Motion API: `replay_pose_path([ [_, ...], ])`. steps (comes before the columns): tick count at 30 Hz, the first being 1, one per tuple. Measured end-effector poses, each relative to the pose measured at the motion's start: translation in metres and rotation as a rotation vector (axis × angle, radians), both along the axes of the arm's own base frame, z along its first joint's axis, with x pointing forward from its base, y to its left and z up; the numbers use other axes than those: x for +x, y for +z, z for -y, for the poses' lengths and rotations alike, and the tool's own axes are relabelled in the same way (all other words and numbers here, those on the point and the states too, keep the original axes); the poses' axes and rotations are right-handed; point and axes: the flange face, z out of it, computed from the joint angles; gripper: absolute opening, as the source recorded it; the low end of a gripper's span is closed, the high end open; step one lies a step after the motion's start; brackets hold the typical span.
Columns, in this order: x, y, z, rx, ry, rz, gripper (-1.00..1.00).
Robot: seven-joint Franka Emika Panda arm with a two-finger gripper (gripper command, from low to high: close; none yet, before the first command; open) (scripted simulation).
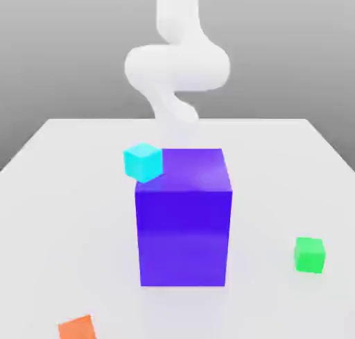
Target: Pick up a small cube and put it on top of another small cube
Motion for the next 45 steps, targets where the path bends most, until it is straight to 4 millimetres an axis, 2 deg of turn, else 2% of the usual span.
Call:
replay_pose_path([
  [4,0.048,-0.044,-0.034,-0.059,0.105,-0.092,0.00],
  [8,0.086,-0.093,-0.072,-0.114,0.213,-0.178,0.00],
  [12,0.115,-0.148,-0.112,-0.167,0.326,-0.262,0.00],
  [16,0.135,-0.209,-0.155,-0.218,0.444,-0.344,0.00],
  [20,0.140,-0.274,-0.206,-0.269,0.580,-0.422,0.00],
  [24,0.141,-0.342,-0.242,-0.310,0.691,-0.502,0.00],
  [27,0.133,-0.395,-0.270,-0.339,0.782,-0.560,0.00],
  [31,0.111,-0.466,-0.305,-0.376,0.908,-0.637,0.00],
  [33,0.103,-0.500,-0.316,-0.386,0.947,-0.661,0.00],
  [36,0.101,-0.549,-0.318,-0.389,0.958,-0.668,0.00],
  [37,0.100,-0.557,-0.318,-0.389,0.959,-0.668,-1.00],
  [43,0.100,-0.561,-0.318,-0.389,0.959,-0.669,-1.00],
  [45,0.100,-0.544,-0.319,-0.388,0.960,-0.669,-1.00],
])
